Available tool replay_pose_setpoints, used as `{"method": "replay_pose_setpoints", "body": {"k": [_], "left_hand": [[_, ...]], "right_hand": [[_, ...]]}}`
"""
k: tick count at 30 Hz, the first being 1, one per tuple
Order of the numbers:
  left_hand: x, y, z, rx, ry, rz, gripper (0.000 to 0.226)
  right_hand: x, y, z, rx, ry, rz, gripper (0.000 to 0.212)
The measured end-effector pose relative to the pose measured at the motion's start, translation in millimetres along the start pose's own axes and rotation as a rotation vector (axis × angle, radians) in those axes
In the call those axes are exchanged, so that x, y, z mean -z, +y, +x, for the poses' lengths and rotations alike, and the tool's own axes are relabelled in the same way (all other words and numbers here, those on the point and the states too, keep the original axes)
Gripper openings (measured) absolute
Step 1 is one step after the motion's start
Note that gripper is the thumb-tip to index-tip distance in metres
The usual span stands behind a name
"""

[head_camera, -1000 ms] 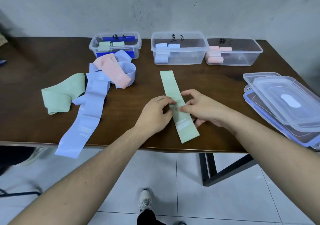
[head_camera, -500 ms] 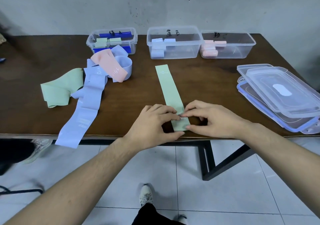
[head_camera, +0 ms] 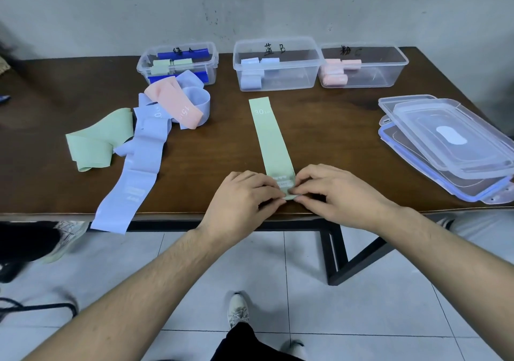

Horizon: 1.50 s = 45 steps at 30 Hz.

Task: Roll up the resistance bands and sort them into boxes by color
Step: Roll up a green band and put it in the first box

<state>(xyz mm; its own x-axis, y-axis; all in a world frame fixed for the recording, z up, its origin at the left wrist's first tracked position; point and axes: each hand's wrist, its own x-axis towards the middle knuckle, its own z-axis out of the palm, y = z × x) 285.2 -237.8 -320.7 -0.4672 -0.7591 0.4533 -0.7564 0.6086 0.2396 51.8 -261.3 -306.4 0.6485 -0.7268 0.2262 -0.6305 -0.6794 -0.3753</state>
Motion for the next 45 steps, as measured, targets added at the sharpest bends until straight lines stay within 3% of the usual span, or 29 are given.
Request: {"method": "replay_pose_setpoints", "body": {"k": [5,11,20,25,28,33,37,45], "left_hand": [[-4,4,-4,-0.008,0.105,0.032,0.013],[-13,8,-9,0.016,0.154,0.027,0.011],[-13,5,-16,0.045,0.056,-0.071,0.026],[-7,8,-14,0.162,0.018,-0.182,0.02],[-4,11,-9,0.229,0.021,-0.21,0.015],[-9,11,-7,0.184,0.055,-0.179,0.009],[-8,7,-8,0.166,0.037,-0.15,0.024],[-8,5,-8,0.204,0.04,-0.18,0.016]], "right_hand": [[-5,-2,0,0.002,0.09,0.034,0.009],[-11,-8,-1,-0.008,0.107,0.088,0.01],[-13,-12,-5,-0.108,0.117,0.248,0.016],[-9,-14,1,-0.192,0.104,0.311,0.017],[-13,-11,1,-0.197,0.103,0.285,0.013],[-14,-11,-5,-0.077,0.098,0.076,0.017],[-17,-9,-2,0.039,0.1,-0.089,0.025],[-16,-13,0,-0.064,0.113,0.034,0.012]]}}
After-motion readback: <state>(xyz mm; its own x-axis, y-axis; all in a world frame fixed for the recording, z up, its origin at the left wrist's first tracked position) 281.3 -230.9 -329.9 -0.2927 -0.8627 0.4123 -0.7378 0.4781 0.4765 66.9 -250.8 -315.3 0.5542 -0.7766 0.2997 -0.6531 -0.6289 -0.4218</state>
